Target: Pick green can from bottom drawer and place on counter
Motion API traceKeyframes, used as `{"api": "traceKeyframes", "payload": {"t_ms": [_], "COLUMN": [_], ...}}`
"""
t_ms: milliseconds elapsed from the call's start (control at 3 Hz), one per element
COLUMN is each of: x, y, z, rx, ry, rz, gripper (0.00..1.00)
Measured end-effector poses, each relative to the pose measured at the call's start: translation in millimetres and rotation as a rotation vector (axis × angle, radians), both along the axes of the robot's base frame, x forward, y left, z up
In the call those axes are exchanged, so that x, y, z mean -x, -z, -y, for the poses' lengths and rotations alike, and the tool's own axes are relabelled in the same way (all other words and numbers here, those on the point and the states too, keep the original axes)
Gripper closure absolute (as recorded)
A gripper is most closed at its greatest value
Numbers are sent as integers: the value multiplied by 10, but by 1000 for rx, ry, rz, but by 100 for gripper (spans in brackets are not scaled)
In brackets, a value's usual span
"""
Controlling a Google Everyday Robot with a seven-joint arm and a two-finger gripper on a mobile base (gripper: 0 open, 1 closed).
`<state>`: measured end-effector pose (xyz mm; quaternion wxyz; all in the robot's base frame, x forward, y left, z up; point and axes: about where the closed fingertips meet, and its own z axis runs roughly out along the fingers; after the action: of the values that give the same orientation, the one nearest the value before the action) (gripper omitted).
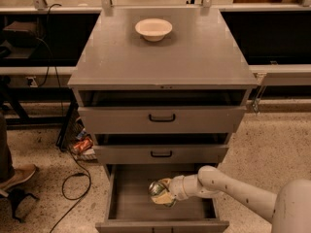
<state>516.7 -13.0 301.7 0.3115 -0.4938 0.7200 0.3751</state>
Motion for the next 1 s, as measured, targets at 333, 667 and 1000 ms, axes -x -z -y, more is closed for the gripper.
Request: {"api": "traceKeyframes", "payload": {"t_ms": [333, 667, 1000], "x": [65, 247, 275], "y": [-451, -1123, -1578], "z": [286, 732, 1006], "rx": [-9, -16, -1], "ry": [57, 137, 166], "rz": [104, 238, 313], "gripper": [100, 100, 100]}}
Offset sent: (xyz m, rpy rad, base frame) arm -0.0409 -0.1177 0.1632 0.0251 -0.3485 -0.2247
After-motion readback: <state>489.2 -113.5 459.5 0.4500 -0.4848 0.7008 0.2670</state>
